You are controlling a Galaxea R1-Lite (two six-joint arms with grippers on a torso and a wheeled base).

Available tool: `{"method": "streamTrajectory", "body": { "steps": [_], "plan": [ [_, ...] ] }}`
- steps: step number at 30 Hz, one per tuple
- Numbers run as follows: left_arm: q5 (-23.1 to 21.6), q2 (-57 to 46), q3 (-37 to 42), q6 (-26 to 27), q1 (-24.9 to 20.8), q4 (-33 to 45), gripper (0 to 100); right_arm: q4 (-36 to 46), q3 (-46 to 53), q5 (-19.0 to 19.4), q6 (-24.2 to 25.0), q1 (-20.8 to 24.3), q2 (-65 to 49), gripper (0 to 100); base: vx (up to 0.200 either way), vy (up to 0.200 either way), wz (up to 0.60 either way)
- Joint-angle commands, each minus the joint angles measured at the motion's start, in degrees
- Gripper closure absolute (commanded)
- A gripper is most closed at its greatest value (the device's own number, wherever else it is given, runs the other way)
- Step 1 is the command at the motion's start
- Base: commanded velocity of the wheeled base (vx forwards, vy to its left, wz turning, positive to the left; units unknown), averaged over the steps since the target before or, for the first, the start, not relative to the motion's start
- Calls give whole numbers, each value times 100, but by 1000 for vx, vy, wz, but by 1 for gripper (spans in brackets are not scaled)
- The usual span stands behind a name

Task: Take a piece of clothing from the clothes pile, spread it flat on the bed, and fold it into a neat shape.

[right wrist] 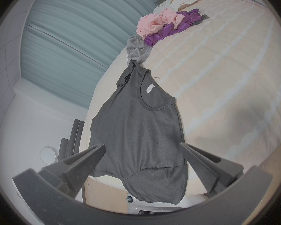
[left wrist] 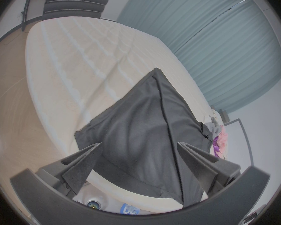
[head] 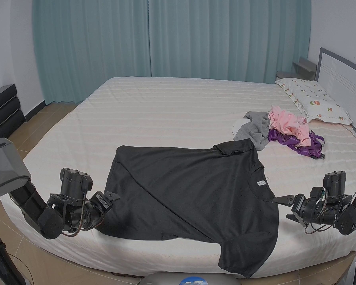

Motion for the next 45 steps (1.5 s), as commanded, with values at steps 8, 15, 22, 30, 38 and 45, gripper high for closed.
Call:
{"method": "streamTrajectory", "body": {
  "steps": [8,15,22,30,38,45],
  "plan": [
    [170,82,234,229,72,22,0,0,1,4,0,-23,56,0,0,0,0],
    [267,205,269,335,125,22,0,0,9,4,0,-23,47,0,0,0,0],
    [276,213,278,370,134,39,0,0,9,4,0,-31,65,0,0,0,0],
    [513,319,383,669,213,30,0,0,9,4,0,-31,100,0,0,0,0],
    [610,530,286,660,266,13,0,0,9,4,0,-31,100,0,0,0,0],
    [601,697,207,651,327,22,0,0,9,4,0,-31,100,0,0,0,0]
  ]
}}
